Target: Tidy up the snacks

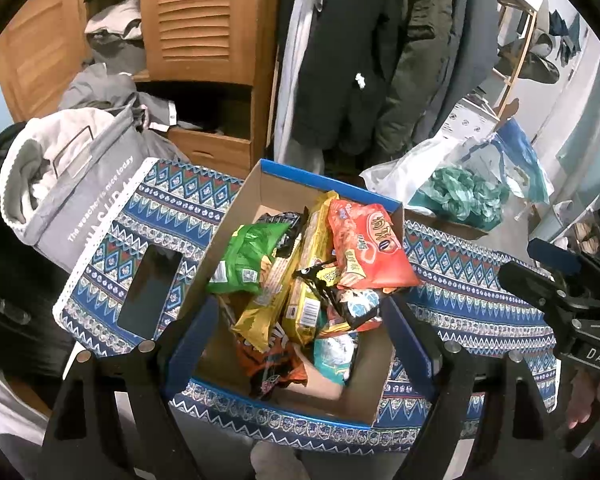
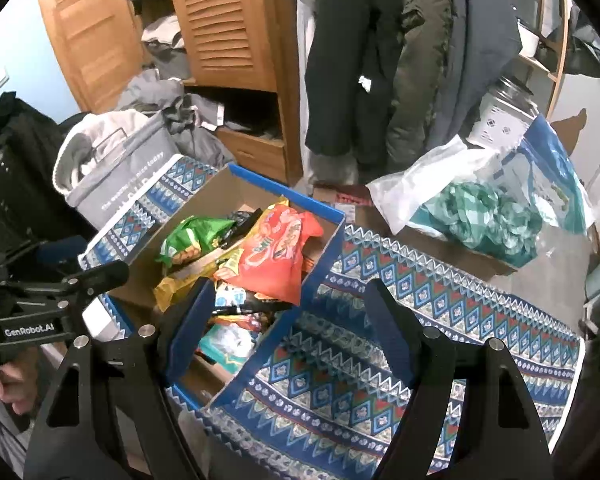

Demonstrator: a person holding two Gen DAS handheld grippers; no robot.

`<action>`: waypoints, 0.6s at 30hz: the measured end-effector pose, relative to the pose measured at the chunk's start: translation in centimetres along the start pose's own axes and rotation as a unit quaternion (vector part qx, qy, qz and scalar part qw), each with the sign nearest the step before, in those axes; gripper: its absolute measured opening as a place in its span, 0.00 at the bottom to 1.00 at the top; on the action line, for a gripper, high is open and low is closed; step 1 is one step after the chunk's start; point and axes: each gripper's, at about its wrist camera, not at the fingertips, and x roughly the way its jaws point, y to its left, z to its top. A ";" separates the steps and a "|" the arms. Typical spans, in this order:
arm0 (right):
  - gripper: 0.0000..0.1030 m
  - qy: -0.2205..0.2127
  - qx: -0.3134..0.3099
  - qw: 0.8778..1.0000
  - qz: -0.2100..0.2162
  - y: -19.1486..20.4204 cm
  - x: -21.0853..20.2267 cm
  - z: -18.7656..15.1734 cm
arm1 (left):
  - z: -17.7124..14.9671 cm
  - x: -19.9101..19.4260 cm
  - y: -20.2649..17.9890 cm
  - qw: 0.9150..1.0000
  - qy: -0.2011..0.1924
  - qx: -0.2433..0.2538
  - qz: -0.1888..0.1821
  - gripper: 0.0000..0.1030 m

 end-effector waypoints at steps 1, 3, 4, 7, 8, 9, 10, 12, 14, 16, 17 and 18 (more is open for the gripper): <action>0.74 0.000 0.000 1.000 0.000 0.0 0.0 0.0 | 0.0 0.0 0.1 1.000 0.001 0.000 0.000 0.83; 0.74 0.001 0.000 1.000 0.000 0.0 0.0 0.0 | 0.0 0.0 0.0 1.000 0.001 0.000 0.000 0.83; 0.74 0.002 0.000 1.000 0.000 0.0 0.0 0.0 | 0.0 0.0 0.0 1.000 0.001 0.000 -0.001 0.83; 0.74 0.003 -0.001 1.000 0.000 0.1 0.0 0.0 | -0.1 0.0 0.0 1.000 0.001 0.003 -0.002 0.83; 0.74 0.003 -0.001 1.000 0.001 0.1 0.0 0.0 | -0.1 -0.1 0.0 1.000 0.001 0.004 -0.002 0.83; 0.74 0.003 -0.001 1.000 0.000 0.1 0.0 -0.1 | -0.1 -0.1 -0.1 1.000 0.000 0.005 -0.002 0.83; 0.74 0.003 -0.001 1.000 0.000 0.1 0.0 -0.1 | -0.1 -0.1 -0.1 1.000 -0.001 0.004 -0.002 0.83; 0.74 0.003 -0.001 1.000 0.000 0.1 0.0 -0.1 | 0.0 -0.1 -0.1 1.000 0.000 0.004 -0.001 0.83; 0.74 0.004 -0.001 1.000 0.000 0.1 0.1 -0.2 | 0.0 -0.3 -0.2 1.000 -0.006 0.006 0.007 0.83; 0.74 0.006 -0.001 1.000 0.002 0.0 0.2 -0.3 | 0.1 -0.4 -0.3 1.000 -0.010 0.010 0.010 0.83; 0.74 0.007 -0.001 1.000 0.002 0.0 0.3 -0.3 | 0.2 -0.4 -0.3 1.000 -0.009 0.012 0.010 0.83; 0.74 0.006 -0.001 1.000 0.002 0.0 0.3 -0.3 | 0.2 -0.4 -0.3 1.000 -0.008 0.012 0.009 0.83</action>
